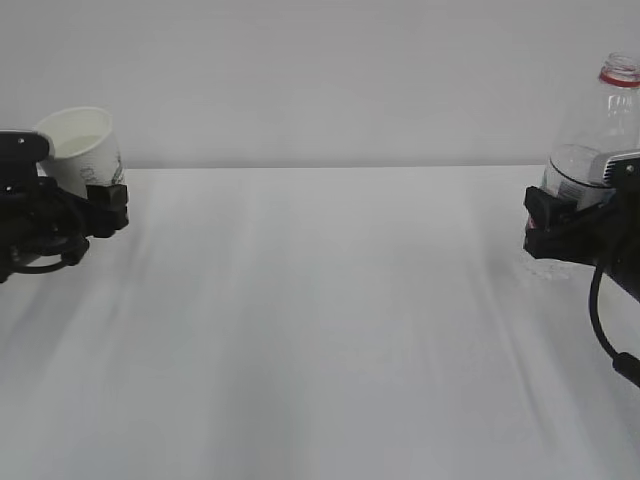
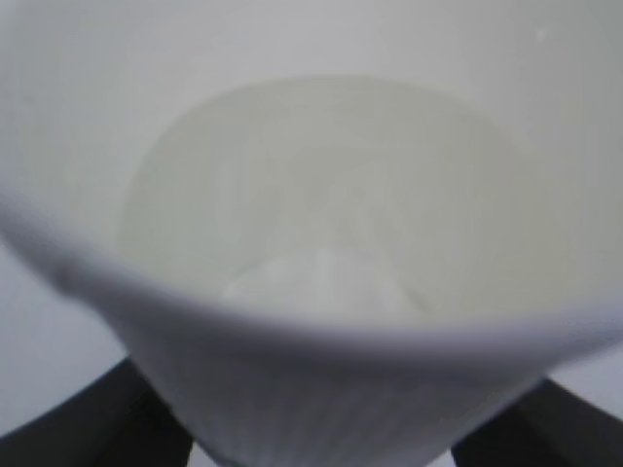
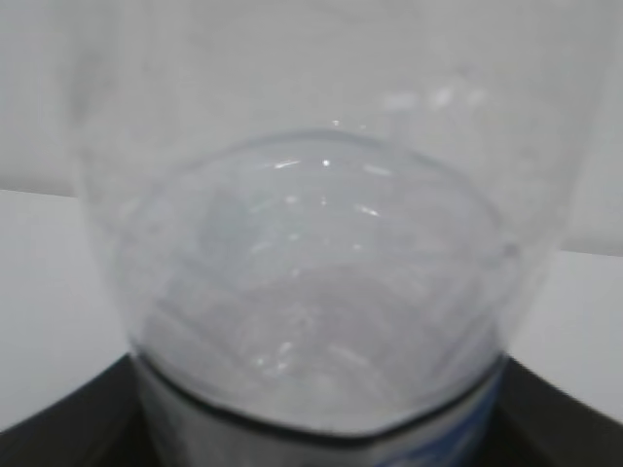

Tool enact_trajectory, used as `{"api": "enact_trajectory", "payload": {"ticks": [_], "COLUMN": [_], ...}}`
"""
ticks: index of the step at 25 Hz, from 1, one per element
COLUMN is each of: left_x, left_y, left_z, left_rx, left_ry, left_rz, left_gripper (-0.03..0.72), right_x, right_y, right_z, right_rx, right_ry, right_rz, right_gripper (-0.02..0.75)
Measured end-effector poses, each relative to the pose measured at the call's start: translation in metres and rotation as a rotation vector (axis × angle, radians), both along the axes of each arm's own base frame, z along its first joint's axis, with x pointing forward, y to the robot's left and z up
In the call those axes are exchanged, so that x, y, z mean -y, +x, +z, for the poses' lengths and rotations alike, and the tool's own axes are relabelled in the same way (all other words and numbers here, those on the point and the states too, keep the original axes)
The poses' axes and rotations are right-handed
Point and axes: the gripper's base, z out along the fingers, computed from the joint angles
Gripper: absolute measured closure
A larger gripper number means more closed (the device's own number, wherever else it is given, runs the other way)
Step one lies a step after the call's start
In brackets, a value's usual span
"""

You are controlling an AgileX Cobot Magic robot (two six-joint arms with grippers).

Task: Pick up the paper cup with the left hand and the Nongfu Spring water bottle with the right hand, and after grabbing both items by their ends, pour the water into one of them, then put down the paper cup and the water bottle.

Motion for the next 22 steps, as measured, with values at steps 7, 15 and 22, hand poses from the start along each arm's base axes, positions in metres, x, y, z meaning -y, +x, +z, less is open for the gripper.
{"api": "enact_trajectory", "payload": {"ticks": [7,15,22], "left_x": [0.0,0.001,0.004], "left_y": [0.0,0.0,0.0], "left_z": [-0.026,-0.043,-0.052], "left_rx": [-0.028,-0.022,-0.013], "left_ry": [0.006,0.013,0.021], "left_rz": [-0.001,-0.021,-0.061], "left_gripper": [0.177,0.178,0.178], "right_x": [0.0,0.0,0.0], "right_y": [0.0,0.0,0.0], "right_z": [0.0,0.0,0.0], "right_rx": [0.0,0.0,0.0], "right_ry": [0.0,0.0,0.0], "right_rz": [0.0,0.0,0.0], "right_gripper": [0.257,0.258,0.258]}}
